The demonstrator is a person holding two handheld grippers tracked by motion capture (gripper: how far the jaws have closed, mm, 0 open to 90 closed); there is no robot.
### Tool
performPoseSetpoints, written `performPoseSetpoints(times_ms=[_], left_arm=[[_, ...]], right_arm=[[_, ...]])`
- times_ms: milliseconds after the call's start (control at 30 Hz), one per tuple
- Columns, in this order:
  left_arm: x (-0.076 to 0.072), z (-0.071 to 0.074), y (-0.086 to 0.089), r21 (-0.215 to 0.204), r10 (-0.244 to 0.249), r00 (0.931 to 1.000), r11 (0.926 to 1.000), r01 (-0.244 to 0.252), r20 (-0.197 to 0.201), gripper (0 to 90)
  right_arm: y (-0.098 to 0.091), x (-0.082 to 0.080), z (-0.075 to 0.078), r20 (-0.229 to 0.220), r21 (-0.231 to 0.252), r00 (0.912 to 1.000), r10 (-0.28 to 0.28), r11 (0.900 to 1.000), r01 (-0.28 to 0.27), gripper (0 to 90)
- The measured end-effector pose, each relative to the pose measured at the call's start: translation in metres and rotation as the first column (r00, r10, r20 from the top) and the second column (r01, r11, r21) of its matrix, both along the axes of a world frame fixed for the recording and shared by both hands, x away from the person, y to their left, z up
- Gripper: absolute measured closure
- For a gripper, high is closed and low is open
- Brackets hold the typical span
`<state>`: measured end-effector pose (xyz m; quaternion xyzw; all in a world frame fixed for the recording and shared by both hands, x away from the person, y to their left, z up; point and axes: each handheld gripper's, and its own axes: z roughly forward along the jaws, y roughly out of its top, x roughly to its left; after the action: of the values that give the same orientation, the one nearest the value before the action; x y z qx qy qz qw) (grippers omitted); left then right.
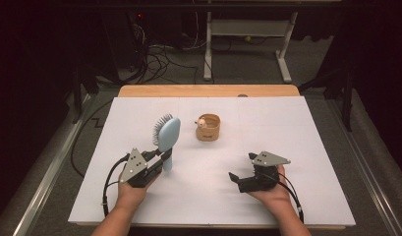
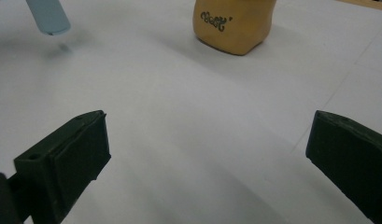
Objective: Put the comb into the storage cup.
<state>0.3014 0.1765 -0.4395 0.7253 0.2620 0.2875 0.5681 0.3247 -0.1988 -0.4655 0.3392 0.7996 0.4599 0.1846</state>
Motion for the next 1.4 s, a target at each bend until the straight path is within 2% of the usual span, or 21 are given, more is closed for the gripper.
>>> performPoseSetpoints(times_ms=[433, 767, 1000, 1400], left_arm=[[-0.005, -0.002, -0.009, -0.050, -0.046, 0.9989, 0.9977, 0.046, -0.005, 77.6], [-0.010, -0.004, -0.021, -0.025, -0.064, 0.9979, 0.9976, 0.064, 0.008, 77.7], [-0.012, -0.004, -0.025, -0.017, -0.067, 0.9976, 0.9976, 0.068, 0.014, 77.7], [-0.016, -0.004, -0.032, -0.009, -0.087, 0.9960, 0.9961, 0.087, 0.021, 77.6]], right_arm=[[0.022, 0.000, 0.008, 0.035, 0.018, 0.9989, 0.030, 0.9994, -0.031, 0.1], [0.041, -0.002, 0.027, 0.076, 0.071, 0.9956, 0.055, 0.9957, -0.060, 0.1], [0.056, -0.005, 0.036, 0.107, 0.085, 0.9910, 0.080, 0.9924, -0.090, 0.1], [0.080, -0.011, 0.054, 0.148, 0.145, 0.9805, 0.129, 0.9779, -0.151, 0.0]])
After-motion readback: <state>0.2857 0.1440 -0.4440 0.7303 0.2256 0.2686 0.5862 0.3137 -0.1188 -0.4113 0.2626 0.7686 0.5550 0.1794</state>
